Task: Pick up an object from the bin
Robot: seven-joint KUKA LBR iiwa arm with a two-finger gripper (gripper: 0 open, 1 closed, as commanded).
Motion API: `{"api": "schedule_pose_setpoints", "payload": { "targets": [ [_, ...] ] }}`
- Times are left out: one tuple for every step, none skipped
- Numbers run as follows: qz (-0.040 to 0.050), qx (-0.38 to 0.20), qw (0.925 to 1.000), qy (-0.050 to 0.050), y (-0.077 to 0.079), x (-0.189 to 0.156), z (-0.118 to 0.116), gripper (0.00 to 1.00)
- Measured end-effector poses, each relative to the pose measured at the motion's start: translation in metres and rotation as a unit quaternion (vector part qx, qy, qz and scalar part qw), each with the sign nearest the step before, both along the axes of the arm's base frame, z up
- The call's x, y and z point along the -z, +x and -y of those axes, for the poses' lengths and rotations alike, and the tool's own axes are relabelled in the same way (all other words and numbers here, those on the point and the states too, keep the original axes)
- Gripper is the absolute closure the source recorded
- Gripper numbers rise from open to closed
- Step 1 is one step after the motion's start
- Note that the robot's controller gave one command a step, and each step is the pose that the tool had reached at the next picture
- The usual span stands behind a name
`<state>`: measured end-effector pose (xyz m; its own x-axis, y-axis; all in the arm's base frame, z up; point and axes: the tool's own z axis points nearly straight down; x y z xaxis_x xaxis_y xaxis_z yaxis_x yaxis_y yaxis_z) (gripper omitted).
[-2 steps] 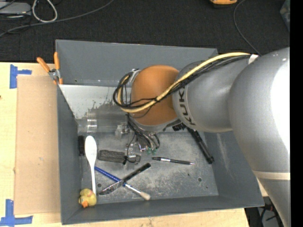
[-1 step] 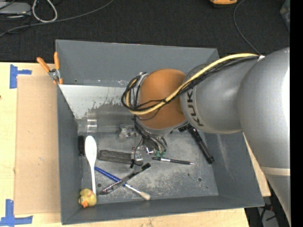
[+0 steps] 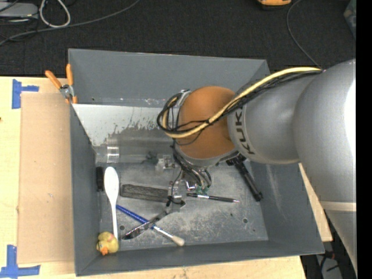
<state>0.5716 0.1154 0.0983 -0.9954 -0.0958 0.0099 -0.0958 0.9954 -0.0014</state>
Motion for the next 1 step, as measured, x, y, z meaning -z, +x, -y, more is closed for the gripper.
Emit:
{"api": "schedule_pose_setpoints", "payload": {
  "targets": [
    [0.0047,0.026,0.9996,0.002,-0.0035,0.0274,0.0066,0.00]
  ]
}}
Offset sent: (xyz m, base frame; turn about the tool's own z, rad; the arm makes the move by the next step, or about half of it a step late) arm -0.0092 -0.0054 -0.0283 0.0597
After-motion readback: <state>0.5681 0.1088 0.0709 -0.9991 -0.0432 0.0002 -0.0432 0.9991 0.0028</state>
